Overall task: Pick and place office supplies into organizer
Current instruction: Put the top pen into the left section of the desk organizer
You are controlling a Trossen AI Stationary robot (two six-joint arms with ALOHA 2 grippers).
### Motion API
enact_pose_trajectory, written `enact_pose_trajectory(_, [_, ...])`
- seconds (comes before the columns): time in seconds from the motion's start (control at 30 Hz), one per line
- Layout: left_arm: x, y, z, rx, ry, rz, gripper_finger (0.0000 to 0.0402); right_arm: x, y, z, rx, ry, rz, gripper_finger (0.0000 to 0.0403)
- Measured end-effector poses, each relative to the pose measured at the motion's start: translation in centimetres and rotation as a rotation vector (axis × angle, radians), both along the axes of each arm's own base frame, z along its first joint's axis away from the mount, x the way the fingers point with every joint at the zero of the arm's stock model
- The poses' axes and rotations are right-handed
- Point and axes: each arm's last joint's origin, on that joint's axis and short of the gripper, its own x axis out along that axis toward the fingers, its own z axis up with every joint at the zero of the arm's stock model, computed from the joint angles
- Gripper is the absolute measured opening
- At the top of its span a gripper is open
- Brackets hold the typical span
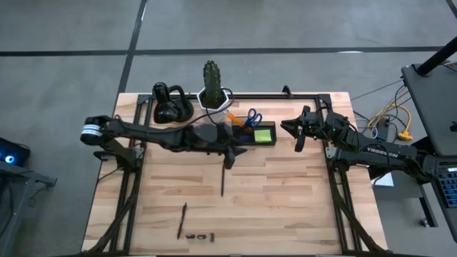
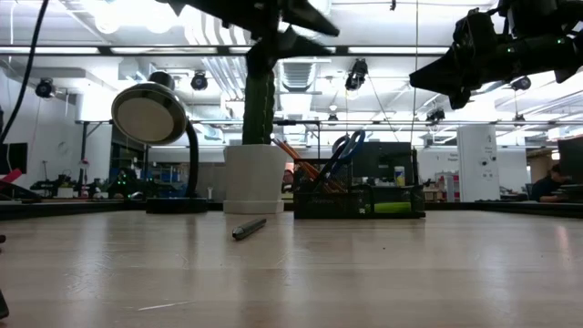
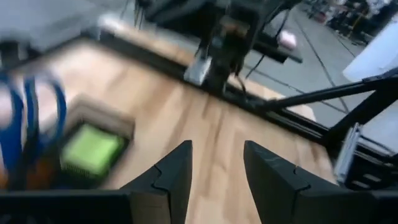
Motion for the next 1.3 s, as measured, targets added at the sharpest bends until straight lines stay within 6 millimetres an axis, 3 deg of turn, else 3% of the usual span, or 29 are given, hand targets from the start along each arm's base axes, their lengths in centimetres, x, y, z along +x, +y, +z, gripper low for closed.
enact_pose_trajectory(0.23, [-1.3,-0.1,-2.1,-0.449,0.224,0.168,0.0119,0.0,0.0,0.0,-0.003,0.001,0.000,0.0057])
enact_pose_trajectory(0.4, [-1.5,-0.4,-2.2,-0.718,0.264,0.202,0.0102,0.0,0.0,0.0,-0.004,0.001,0.000,0.0057])
enact_pose_trajectory(0.63, [-1.8,-0.8,-2.2,-0.937,0.336,0.298,0.0075,0.0,0.0,0.0,-0.024,0.007,0.002,0.0057])
enact_pose_trajectory(0.73, [-2.3,-1.1,-2.0,-1.021,0.455,0.333,0.0062,0.0,0.0,0.0,-0.028,0.008,0.002,0.0057])
enact_pose_trajectory(0.9, [-2.3,-1.8,-2.0,-1.046,0.685,0.395,0.0039,0.0,0.0,0.0,-0.033,0.009,0.001,0.0057])
enact_pose_trajectory(1.07, [-0.3,-1.8,-1.6,-0.985,0.669,0.363,0.0026,0.0,0.0,-0.1,-0.034,0.017,-0.003,0.0057])
enact_pose_trajectory(1.3, [2.5,-2.0,-4.1,-0.857,0.706,0.301,0.0011,0.2,-0.1,-0.2,-0.029,0.026,-0.003,0.0057])
